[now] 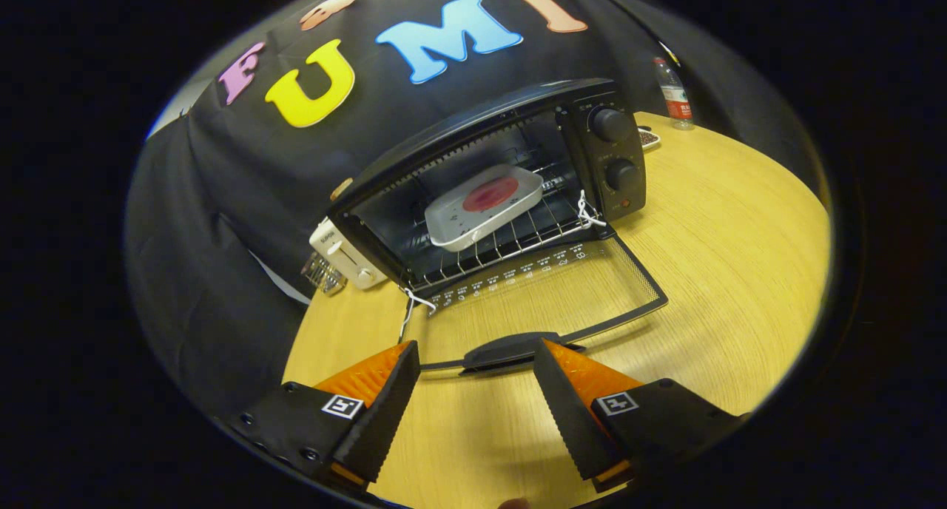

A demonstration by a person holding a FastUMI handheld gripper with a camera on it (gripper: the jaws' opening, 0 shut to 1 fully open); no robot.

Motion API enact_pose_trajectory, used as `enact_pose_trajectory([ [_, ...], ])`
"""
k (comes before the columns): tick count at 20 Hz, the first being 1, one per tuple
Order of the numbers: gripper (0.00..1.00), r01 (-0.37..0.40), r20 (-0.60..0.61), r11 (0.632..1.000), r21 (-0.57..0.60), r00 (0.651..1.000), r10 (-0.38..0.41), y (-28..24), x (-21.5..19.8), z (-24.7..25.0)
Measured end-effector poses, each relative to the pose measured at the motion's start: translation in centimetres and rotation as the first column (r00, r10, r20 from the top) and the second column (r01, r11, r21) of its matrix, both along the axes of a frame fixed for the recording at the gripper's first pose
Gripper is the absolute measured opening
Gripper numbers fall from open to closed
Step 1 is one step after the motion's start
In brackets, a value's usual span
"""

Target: Open the toaster oven, put the food inside, and close the toaster oven door.

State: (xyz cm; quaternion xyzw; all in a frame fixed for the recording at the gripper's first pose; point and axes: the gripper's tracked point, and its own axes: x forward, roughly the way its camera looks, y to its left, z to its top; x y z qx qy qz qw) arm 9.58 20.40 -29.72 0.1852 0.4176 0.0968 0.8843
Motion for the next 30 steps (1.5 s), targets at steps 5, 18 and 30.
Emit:
enact_pose_trajectory([
  [5,0.98,-0.055,-0.065,0.994,-0.09,0.997,0.05,-0.4,-1.7,-2.3],
  [18,0.97,-0.168,-0.14,0.919,-0.357,0.982,0.125,-1.4,-1.7,-5.5],
  [30,0.97,-0.069,-0.013,0.921,-0.384,0.998,0.069,-1.4,-1.5,-1.3],
])
